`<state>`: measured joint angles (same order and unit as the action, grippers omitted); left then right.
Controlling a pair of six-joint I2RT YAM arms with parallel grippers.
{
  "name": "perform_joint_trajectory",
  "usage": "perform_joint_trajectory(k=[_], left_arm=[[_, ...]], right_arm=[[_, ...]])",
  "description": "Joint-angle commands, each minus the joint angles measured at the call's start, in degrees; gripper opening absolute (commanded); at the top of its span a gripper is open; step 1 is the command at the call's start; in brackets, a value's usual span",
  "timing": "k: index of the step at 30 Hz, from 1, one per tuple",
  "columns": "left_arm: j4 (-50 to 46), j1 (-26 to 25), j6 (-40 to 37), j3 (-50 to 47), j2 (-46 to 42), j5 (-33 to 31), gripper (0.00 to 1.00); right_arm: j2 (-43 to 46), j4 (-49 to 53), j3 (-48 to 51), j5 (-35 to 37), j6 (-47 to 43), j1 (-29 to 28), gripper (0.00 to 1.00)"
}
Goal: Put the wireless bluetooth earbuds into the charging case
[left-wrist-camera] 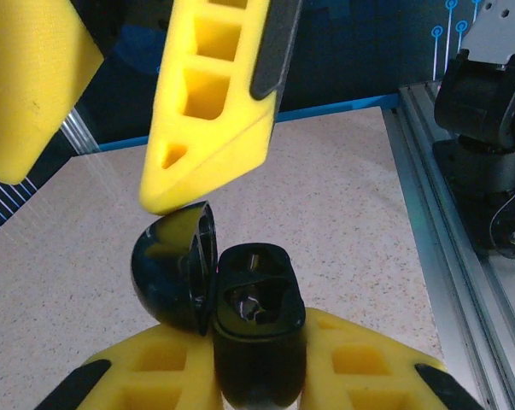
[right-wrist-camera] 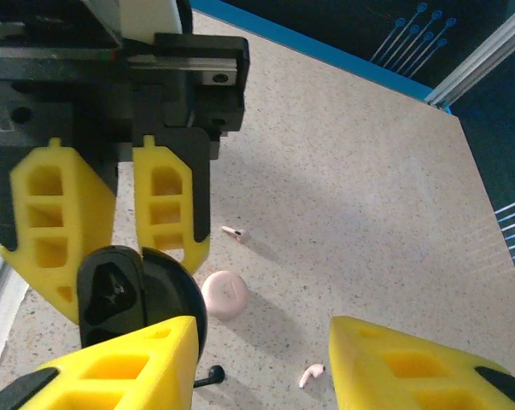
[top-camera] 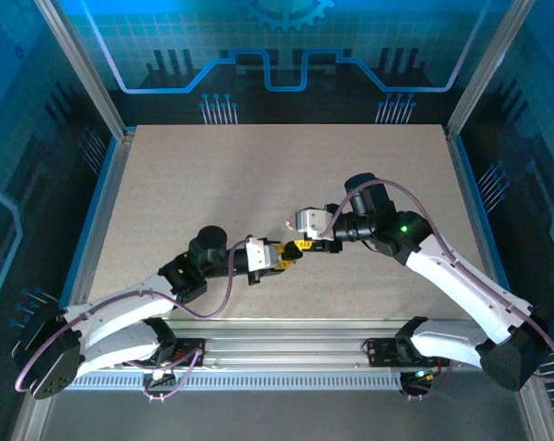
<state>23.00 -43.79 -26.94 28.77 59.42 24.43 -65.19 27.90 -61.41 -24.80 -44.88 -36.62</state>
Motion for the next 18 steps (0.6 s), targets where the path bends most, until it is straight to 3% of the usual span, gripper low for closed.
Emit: perform_joint_trajectory(k=[1,9,18], left_arm=[[2.53,-0.47,0.47,-0.72,-1.32,1.89,0.21],[4.01,0.05,4.66,-1.50,-0.97,-2.79,0.21],[13.19,3.55,16.29,-9.62,-4.18,-10.06,0.20]], right_arm=[[0.17,-1.92,-0.03,1.57,1.77,0.67,0.44],[2.85,-5.51,0.67,2.34,6.67,0.77,0.45],[2.52,-2.83,-0.57,12.70,26.48,1.66,0.50]])
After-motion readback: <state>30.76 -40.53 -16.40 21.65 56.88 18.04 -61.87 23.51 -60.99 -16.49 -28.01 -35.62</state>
